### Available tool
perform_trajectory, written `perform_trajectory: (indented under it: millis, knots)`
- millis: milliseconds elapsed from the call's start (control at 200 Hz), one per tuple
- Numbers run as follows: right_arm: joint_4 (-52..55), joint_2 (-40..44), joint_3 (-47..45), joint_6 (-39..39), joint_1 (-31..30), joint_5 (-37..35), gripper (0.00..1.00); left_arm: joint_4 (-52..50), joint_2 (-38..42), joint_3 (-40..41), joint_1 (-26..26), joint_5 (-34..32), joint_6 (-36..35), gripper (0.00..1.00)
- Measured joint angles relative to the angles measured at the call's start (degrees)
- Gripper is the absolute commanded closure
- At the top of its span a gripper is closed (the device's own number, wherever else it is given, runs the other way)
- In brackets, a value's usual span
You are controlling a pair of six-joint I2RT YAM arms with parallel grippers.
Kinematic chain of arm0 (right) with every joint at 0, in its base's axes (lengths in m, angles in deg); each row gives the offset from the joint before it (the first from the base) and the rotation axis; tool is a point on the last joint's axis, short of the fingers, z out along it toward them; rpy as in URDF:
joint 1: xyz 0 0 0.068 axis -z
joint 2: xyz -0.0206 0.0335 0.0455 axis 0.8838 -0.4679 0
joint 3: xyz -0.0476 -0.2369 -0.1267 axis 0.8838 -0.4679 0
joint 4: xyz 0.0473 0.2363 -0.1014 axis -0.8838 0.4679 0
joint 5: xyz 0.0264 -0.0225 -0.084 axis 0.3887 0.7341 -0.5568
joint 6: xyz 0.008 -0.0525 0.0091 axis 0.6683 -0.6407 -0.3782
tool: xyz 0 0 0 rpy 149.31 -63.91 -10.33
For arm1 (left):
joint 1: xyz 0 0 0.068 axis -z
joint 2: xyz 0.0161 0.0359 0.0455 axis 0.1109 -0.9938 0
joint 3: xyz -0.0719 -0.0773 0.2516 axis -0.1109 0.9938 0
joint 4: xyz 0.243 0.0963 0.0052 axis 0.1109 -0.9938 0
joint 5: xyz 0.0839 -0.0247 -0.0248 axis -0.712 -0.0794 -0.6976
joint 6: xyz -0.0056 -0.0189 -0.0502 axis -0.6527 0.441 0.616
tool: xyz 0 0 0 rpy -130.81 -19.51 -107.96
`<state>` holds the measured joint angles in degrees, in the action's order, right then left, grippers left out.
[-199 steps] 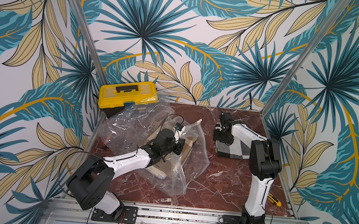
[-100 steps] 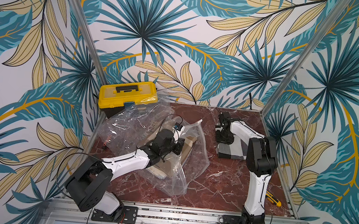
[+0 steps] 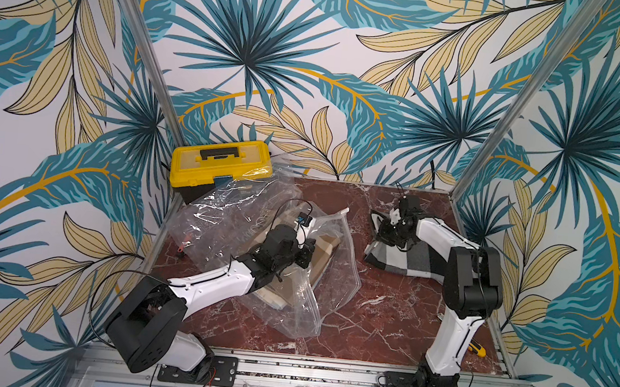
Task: Take the blanket out of the vacuum bag
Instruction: Place the blanket at the corner of the board.
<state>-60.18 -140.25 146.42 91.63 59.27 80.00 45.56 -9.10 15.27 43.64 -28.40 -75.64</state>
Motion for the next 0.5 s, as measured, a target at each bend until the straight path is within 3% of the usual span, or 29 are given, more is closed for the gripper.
perform_trajectory:
  millis: [155,310,501]
  knots:
    - [-13.84,3.72,-1.2,8.24,4.7,7.91,1.0,-0.35,0.0,0.0,0.0,-0.15,-0.44,1.0]
    - [-22.38,3.72,0.42,13.64,6.67,9.53,1.0,-0.33,0.0,0.0,0.0,-0.22,-0.87,1.0]
    - [-23.96,-5.7,13.0,16.11,6.49,9.77,1.0,-0.42,0.0,0.0,-0.04,-0.79,-1.53,1.0]
